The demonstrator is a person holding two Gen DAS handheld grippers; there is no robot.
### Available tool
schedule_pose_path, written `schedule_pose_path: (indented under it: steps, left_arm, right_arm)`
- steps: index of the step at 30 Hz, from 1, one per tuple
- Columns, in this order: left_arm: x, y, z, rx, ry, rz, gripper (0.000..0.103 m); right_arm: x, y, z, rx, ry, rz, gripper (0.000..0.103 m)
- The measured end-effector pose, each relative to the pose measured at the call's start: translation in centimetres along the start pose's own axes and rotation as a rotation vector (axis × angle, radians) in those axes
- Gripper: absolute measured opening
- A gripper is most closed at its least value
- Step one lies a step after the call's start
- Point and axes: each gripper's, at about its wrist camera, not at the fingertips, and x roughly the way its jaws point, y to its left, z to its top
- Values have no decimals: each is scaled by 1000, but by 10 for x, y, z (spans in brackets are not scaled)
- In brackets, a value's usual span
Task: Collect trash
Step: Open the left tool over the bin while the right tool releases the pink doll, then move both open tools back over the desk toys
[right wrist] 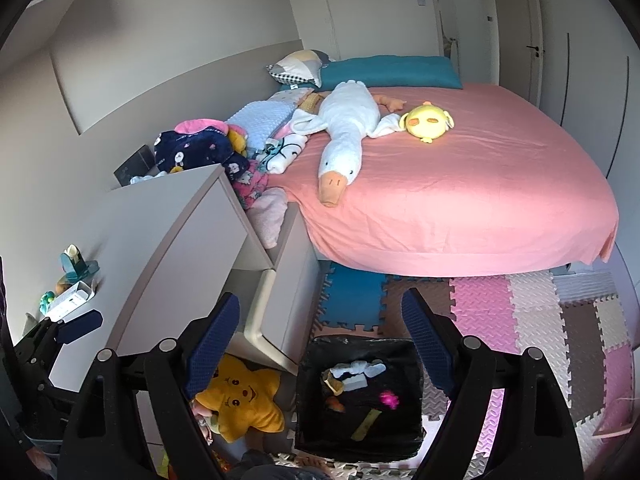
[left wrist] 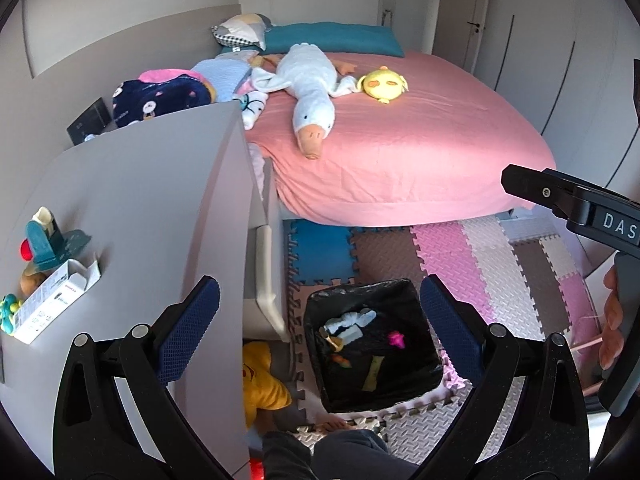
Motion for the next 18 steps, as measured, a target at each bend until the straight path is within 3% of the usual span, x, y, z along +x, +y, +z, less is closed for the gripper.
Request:
schedule_pose_path:
  steps: [18]
  left_arm:
    - [-36,75,-27,-102,-25,110,97]
  right_arm:
    - [12,96,-3,-139,25,127,83]
